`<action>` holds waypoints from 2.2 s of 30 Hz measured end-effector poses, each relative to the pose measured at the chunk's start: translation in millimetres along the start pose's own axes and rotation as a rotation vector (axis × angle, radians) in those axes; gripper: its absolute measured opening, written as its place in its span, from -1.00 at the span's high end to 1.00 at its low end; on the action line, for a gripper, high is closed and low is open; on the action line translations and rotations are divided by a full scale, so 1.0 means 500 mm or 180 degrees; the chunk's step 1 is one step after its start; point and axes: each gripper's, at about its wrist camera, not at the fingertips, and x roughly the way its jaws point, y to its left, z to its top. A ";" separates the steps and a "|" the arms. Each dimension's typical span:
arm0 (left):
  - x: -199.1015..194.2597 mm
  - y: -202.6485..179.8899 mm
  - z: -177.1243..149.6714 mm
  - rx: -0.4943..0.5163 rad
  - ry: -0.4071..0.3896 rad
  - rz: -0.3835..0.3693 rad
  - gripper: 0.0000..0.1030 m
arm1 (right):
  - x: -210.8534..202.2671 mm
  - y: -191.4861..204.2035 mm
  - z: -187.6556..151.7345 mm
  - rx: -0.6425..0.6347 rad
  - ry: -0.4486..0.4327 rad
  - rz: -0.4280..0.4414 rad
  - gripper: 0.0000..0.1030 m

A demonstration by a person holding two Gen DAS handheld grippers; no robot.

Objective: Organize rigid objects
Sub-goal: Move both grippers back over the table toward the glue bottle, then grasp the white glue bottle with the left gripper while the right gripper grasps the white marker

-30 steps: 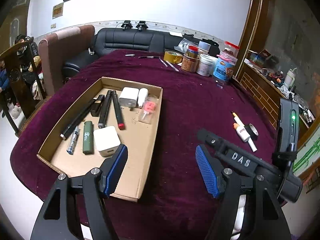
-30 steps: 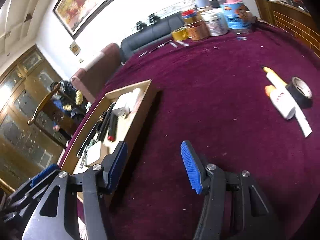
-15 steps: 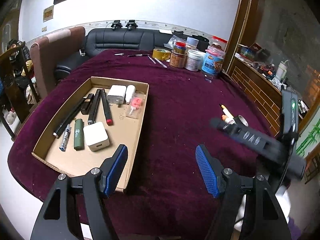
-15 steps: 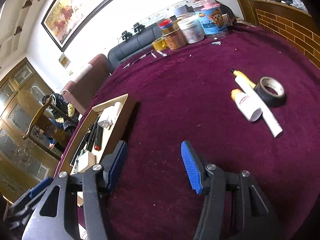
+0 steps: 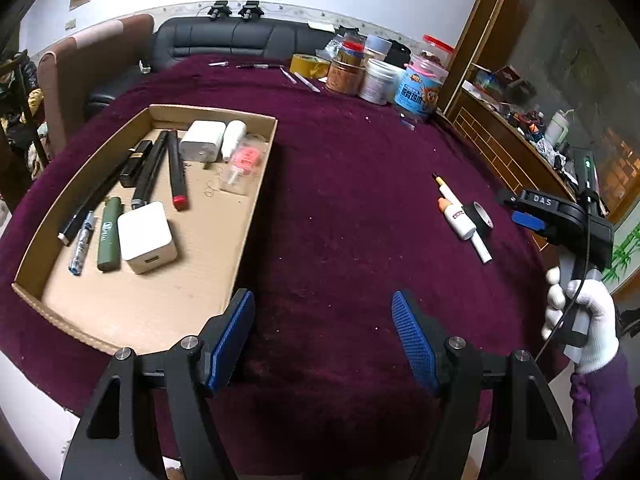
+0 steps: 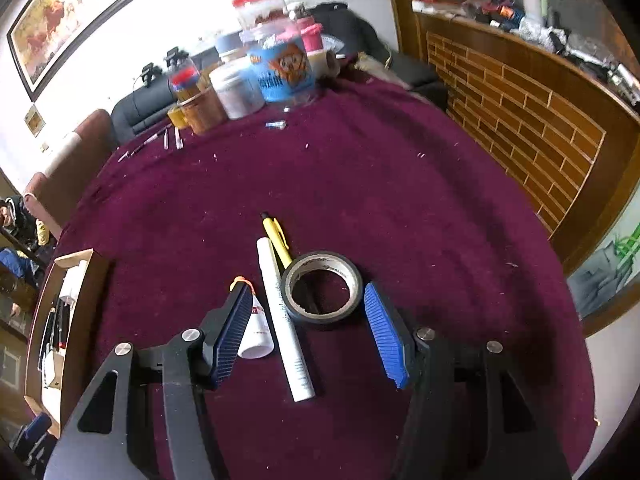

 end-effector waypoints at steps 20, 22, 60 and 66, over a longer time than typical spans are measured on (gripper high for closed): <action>0.078 -0.031 0.042 0.0150 0.0292 -0.0148 -0.27 | 0.020 0.085 -0.050 -0.0284 0.0357 0.0926 -0.14; 0.100 -0.049 0.067 0.0243 0.0305 -0.0129 -0.27 | 0.000 0.054 -0.053 -0.0233 0.0261 0.0859 -0.14; 0.127 -0.086 0.076 0.0389 0.0264 -0.0337 0.57 | 0.069 0.094 -0.102 -0.0812 0.0586 0.0201 0.51; 0.171 -0.102 0.049 0.0537 0.0326 -0.0081 0.57 | 0.070 0.107 -0.101 -0.0761 0.0573 0.0092 0.49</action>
